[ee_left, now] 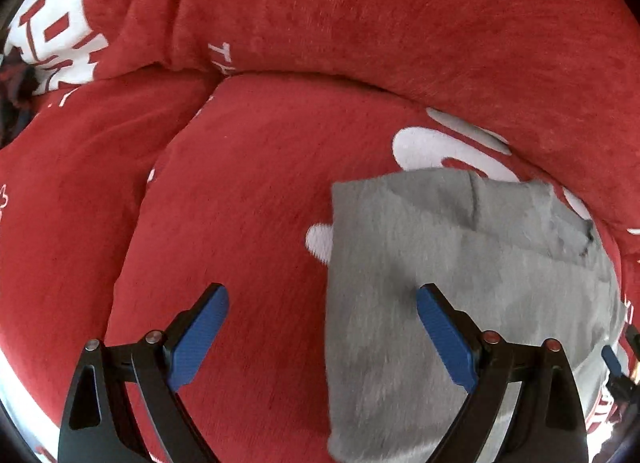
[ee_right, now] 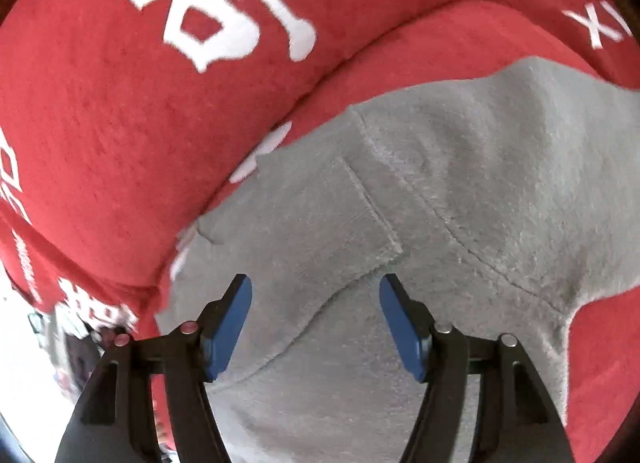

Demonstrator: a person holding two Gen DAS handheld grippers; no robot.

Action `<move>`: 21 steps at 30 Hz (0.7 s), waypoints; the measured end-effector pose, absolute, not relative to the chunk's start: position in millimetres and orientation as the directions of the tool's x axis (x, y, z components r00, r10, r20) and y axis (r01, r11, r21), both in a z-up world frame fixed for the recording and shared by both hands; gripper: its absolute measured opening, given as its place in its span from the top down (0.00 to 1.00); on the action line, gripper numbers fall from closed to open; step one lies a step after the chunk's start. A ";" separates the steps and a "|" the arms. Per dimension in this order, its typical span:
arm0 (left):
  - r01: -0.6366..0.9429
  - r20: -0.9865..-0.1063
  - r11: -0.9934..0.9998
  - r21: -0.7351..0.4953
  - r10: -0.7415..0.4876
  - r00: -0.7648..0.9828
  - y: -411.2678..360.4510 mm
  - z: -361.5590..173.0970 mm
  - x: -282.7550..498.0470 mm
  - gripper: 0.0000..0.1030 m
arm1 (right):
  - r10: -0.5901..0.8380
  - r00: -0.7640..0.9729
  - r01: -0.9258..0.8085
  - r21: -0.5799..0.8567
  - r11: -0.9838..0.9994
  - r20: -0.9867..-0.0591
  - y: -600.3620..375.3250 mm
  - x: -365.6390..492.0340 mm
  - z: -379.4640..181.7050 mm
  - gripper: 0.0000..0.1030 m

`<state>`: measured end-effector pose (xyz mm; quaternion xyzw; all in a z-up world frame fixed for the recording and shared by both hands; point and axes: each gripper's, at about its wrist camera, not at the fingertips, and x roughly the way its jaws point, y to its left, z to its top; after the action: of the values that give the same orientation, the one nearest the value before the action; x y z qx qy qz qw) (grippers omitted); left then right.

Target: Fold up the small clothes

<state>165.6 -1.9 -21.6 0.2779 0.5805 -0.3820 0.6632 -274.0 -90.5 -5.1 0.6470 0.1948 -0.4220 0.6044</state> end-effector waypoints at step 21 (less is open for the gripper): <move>0.854 -0.980 0.498 -0.151 -0.188 -0.064 5.0 -16.7 184.4 0.07 | -0.157 0.513 0.821 0.536 -0.198 -0.844 -72.3 -274.0 -4.8 0.58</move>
<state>184.4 5.0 -16.7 0.2783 0.5986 -0.4167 0.6249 -274.0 -72.3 -4.8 0.6487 0.2558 -0.4221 0.5792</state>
